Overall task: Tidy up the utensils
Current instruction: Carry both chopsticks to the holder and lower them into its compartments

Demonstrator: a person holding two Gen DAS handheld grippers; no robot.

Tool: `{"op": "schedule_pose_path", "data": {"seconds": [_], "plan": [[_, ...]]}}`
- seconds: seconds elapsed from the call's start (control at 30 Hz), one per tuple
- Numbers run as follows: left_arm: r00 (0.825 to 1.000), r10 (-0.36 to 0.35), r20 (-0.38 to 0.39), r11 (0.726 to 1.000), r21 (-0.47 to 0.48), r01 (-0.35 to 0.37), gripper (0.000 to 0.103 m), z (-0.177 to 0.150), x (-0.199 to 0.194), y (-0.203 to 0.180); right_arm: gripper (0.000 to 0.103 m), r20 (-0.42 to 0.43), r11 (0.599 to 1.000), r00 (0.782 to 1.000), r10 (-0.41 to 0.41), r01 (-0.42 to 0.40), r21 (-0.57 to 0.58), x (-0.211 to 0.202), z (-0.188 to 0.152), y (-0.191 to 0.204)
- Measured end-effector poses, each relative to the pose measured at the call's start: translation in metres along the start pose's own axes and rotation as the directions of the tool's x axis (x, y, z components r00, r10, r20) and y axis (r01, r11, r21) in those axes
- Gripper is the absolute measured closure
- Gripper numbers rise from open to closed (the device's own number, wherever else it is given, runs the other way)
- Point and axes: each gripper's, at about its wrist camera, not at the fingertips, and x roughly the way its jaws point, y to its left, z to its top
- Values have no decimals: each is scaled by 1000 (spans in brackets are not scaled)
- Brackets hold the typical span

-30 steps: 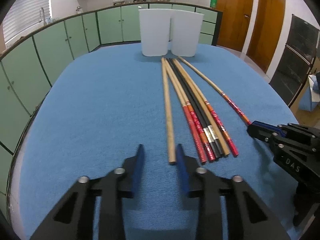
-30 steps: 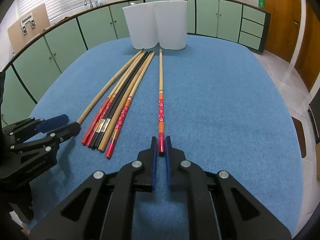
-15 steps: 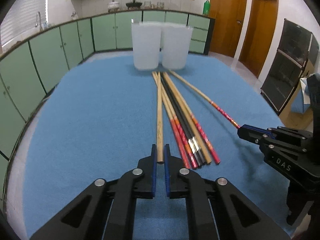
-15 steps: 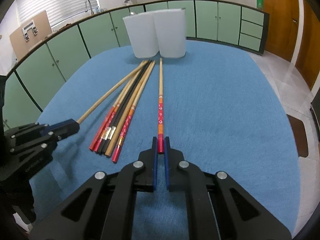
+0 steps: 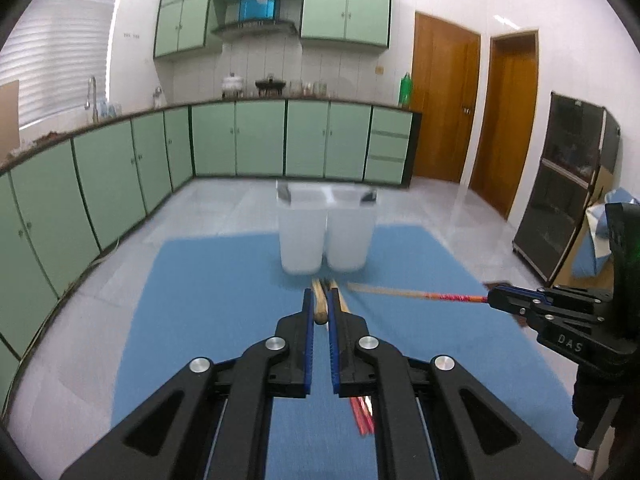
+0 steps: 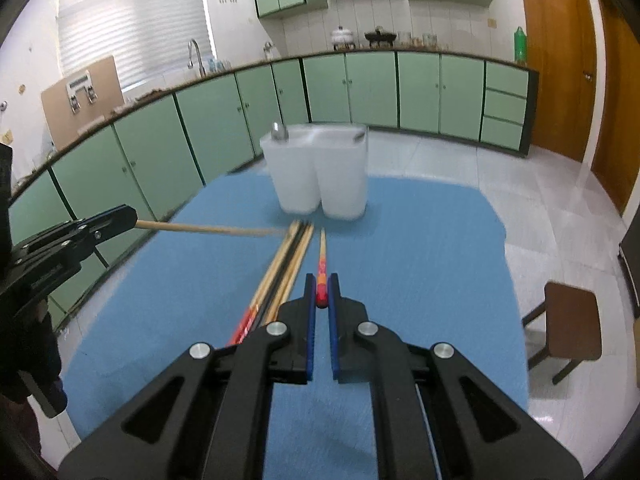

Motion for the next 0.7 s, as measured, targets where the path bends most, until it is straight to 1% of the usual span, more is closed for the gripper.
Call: {"op": "schedule_pose_path", "data": {"seconds": [0.13, 0.23, 0.4, 0.53, 0.7], "plan": [[998, -16, 56, 1000, 9, 15, 97, 24, -4, 2, 98, 48, 1000, 999, 5, -5, -8, -8, 32, -4], [996, -24, 86, 1000, 20, 23, 97, 45, -1, 1, 98, 62, 1000, 998, 16, -14, -23, -10, 52, -7], [995, -46, 92, 999, 21, 45, 97, 64, 11, 7, 98, 54, 998, 998, 36, -33, -52, -1, 84, -10], [994, -60, 94, 998, 18, 58, 97, 75, 16, 10, 98, 47, 996, 997, 67, -64, -55, 1, 106, -12], [989, -66, 132, 998, 21, 63, 97, 92, 15, 12, 98, 100, 994, 991, 90, -83, -70, -12, 141, -11]]}}
